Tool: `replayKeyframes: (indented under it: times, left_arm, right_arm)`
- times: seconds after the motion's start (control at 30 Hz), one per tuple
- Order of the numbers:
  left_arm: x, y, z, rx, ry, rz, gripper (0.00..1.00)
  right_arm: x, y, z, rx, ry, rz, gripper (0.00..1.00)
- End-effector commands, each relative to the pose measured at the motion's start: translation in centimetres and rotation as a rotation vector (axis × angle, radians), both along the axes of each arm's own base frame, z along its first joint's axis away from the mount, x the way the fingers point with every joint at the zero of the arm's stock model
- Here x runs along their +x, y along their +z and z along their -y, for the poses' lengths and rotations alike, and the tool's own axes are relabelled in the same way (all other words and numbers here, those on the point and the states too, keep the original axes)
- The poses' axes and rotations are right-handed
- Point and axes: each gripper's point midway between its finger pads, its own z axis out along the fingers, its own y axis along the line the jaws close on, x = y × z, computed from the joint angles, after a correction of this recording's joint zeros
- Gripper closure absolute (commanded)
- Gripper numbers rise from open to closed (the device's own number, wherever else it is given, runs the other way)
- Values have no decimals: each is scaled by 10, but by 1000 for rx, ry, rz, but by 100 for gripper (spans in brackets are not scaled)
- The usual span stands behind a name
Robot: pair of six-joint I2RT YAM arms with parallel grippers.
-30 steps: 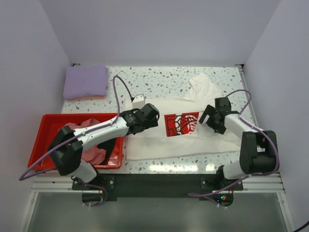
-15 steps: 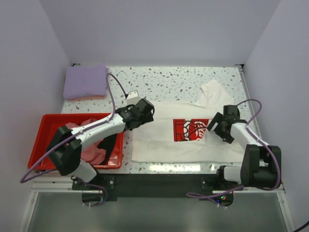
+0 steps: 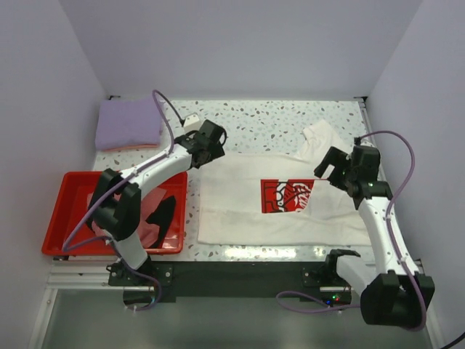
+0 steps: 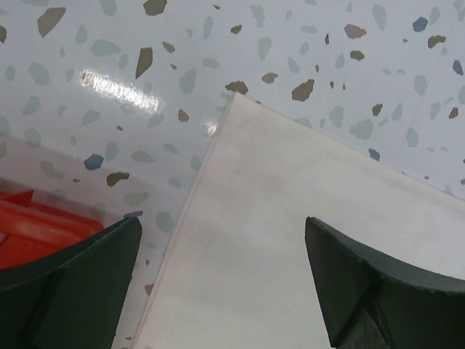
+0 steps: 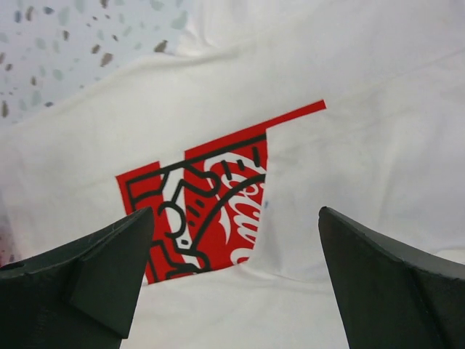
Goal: Fold and stack the t-shirts
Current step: Fold the tshirt
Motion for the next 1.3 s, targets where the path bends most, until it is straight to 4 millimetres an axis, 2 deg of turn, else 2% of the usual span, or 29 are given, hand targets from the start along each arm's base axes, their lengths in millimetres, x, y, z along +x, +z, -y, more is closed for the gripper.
replayKeyframes:
  times: [0.0,0.07,0.1,0.17,0.2,0.23,0.27,0.33,0.4,0.43,0.53,0.67,0.8,1.0,1.27]
  left_arm:
    - [28,-5,-3,14,4,-15,1]
    - [45,-3,-3,3,18,-1,5]
    - [51,-17,-3,16,21,-28,7]
    - [69,-15,-1,6,34,-14,13]
    - [75,-30,-2,29,35,-37,15]
    - [87,-23,3,21,40,-14,17]
    - [89,-38,0,41,46,-46,19]
    - [105,-35,4,35,54,-18,21]
    - [111,-49,2,52,61,-37,23]
    - [118,-45,1,47,68,-30,25]
    - [122,-56,-7,75,93,-47,27]
    - [120,-73,-11,75,95,-93,37]
    - [112,-87,-8,65,78,-139,40]
    - [95,-95,-8,43,68,-183,42]
    - [79,-101,3,-30,24,-227,47]
  right_arm:
    - [-1,26,-13,26,85,106,1]
    - [-4,25,-13,32,72,123,1]
    - [-2,28,-16,41,84,149,1]
    - [-5,29,-18,49,88,172,1]
    - [-4,31,-19,53,94,190,1]
    - [-6,31,-23,61,114,199,1]
    - [-5,32,-25,64,126,212,1]
    - [-5,32,-27,70,139,221,1]
    - [-4,32,-26,67,137,224,1]
    - [-4,31,-27,67,141,217,1]
    - [-4,26,-27,67,147,201,1]
    - [-3,23,-28,71,153,196,1]
    - [-3,18,-23,55,131,184,1]
    - [-4,17,-22,48,123,188,1]
    - [-5,12,-20,47,106,166,1]
